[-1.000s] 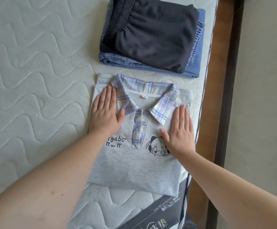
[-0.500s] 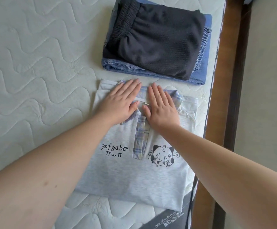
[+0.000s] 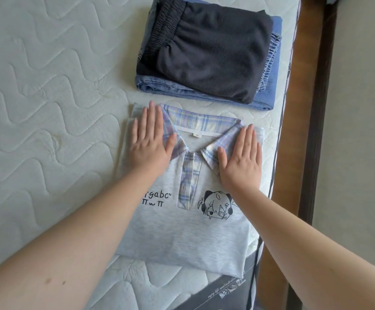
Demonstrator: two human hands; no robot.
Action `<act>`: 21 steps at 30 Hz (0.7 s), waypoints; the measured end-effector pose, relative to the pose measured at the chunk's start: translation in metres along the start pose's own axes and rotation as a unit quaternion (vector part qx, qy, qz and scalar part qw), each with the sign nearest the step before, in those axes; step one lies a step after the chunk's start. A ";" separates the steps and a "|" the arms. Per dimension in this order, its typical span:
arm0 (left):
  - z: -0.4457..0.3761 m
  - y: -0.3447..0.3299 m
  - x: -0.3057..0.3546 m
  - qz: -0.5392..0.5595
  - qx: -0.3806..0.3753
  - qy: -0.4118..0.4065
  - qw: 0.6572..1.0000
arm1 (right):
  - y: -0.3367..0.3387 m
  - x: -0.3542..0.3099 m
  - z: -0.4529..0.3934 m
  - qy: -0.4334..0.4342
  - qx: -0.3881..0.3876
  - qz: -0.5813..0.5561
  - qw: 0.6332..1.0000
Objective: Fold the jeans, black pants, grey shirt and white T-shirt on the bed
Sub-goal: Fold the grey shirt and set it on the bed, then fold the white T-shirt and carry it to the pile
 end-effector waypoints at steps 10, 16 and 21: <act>0.168 -0.005 0.006 0.029 -0.023 -0.012 0.999 | -0.019 -0.026 0.140 0.115 -0.043 -0.003 0.992; 0.253 -0.001 -0.018 -0.001 -0.087 -0.027 0.996 | -0.042 -0.018 0.234 0.162 -0.127 0.032 0.978; 0.312 0.022 -0.049 -0.031 -0.225 0.023 0.974 | -0.032 0.010 0.286 0.193 -0.226 0.087 0.951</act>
Point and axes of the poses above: each hand's wrist, its own z-axis away from the middle knuckle, its own y-axis out of the back of the hand, x = y × z, the point moved 8 cm from there along -z, towards the middle knuckle, and after that the axes turned 8 degrees about z, right-handed, at the moved point
